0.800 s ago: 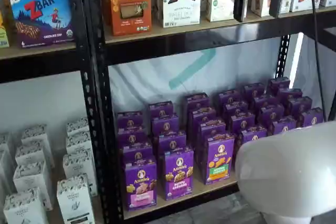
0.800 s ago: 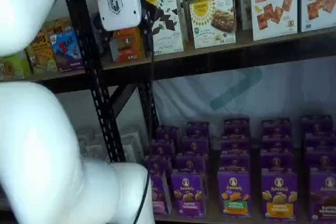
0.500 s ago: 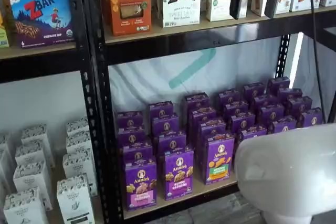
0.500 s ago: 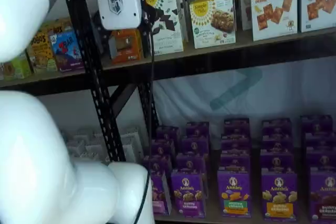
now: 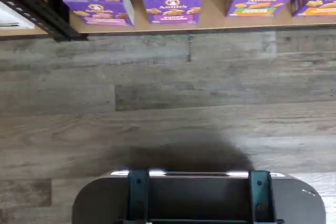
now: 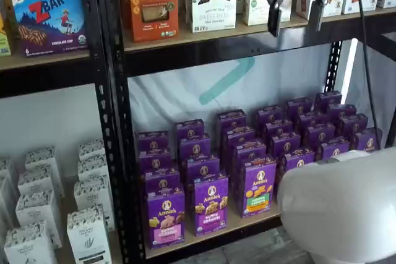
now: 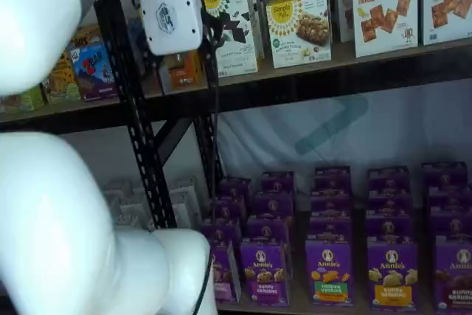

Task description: Pick up the purple box with a pink patch in the middle, on the bottom shelf, the first box from the left

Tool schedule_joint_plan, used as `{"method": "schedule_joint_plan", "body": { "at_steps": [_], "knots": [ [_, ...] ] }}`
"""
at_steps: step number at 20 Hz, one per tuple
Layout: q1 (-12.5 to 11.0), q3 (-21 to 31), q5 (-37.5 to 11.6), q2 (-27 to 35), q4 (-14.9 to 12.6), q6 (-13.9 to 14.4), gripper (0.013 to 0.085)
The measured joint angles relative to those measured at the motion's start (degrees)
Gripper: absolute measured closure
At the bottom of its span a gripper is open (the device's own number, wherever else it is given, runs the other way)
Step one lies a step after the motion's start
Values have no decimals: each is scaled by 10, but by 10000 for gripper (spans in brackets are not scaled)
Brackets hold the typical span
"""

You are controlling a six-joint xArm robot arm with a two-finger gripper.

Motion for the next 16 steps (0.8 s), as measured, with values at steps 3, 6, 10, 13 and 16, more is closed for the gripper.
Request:
{"method": "schedule_joint_plan", "body": {
  "at_steps": [3, 6, 10, 13, 16],
  "knots": [
    [14, 23, -17, 0, -1, 14, 130],
    [24, 49, -39, 1, 4, 25, 130],
    [44, 78, -71, 1, -2, 42, 130],
    [53, 97, -91, 5, -3, 51, 130],
    [58, 128, -130, 2, 1, 57, 130]
  ]
}}
